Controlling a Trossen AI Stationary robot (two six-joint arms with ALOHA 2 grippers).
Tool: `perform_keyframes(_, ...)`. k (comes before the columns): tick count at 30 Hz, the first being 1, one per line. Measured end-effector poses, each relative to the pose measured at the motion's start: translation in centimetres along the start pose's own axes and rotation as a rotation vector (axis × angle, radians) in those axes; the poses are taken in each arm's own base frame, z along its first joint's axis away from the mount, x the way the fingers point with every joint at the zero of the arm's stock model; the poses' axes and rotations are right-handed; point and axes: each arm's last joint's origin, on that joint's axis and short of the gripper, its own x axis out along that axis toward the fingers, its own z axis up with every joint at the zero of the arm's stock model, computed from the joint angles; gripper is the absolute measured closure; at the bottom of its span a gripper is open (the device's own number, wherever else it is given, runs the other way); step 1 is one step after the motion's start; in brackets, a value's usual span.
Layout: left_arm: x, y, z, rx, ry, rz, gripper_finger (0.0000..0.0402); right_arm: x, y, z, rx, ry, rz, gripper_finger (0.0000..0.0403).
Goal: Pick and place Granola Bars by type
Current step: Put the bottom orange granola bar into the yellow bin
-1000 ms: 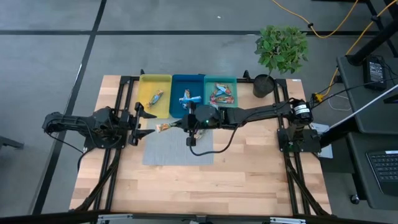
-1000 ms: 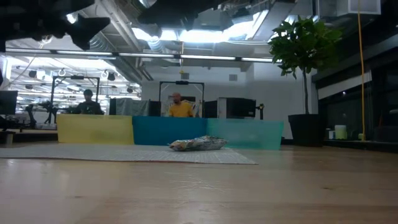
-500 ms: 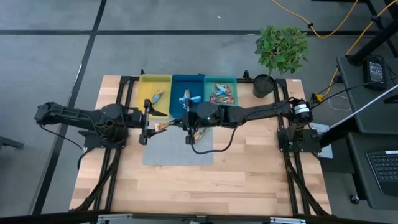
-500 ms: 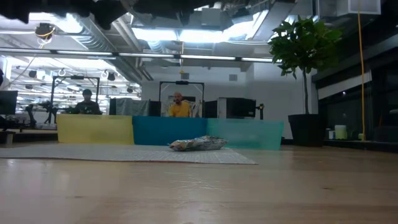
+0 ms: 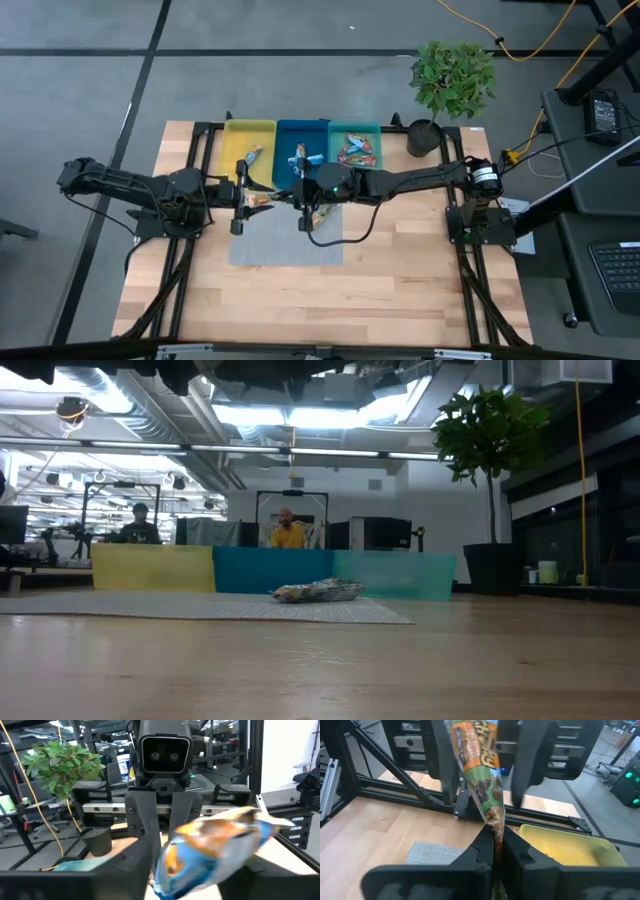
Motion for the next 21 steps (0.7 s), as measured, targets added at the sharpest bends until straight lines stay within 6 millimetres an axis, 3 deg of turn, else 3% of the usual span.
perform_keyframes(8,0.0,0.0,0.0,0.02,-0.002,0.004,0.0384,0.0,0.0,0.0,0.002,0.005,0.001,0.0324)
perform_keyframes(21,-0.5,0.6,1.6,0.04,0.084,0.095,0.0391,-0.1,0.3,-0.7,-0.068,0.088,0.016,0.0304)
